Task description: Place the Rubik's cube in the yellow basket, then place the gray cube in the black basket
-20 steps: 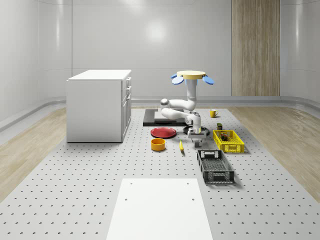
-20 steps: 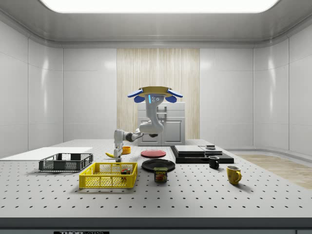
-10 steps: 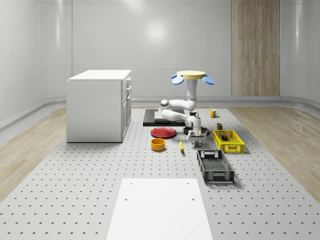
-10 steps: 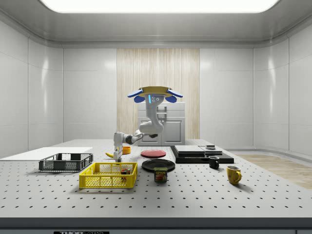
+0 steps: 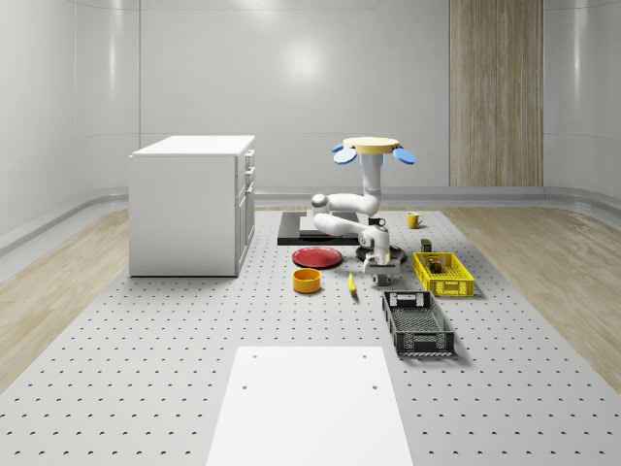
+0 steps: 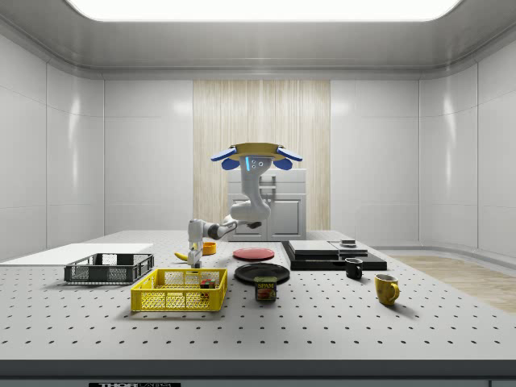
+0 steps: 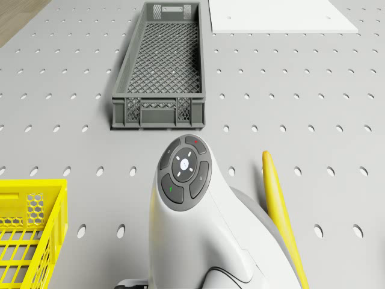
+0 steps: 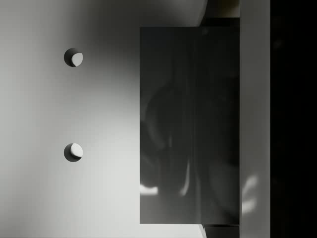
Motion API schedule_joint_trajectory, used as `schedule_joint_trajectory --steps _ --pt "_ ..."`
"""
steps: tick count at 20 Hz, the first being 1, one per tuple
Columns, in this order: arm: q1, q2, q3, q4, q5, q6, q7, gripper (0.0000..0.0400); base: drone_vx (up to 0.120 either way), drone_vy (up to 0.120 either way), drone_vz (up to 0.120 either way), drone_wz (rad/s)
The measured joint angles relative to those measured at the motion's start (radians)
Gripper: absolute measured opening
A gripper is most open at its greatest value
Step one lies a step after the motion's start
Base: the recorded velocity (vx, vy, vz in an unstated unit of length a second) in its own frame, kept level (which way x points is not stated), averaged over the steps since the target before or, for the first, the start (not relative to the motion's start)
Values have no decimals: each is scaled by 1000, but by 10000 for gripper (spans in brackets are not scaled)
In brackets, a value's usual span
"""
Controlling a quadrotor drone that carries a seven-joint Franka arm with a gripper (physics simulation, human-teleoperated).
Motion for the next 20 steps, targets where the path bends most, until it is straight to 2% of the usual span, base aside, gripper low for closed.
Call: schedule_joint_trajectory --steps 3,6,15,20 --pt "2 2 -1 0 -1 -1 -2 290 0 0 0 0" --pt "3 4 -1 0 -2 -3 -3 269 0 0 0 0" --pt "7 9 2 -2 -2 -9 -5 252 0 0 0 0" --pt "17 8 46 -19 39 -31 -5 251 0 0 24 0"
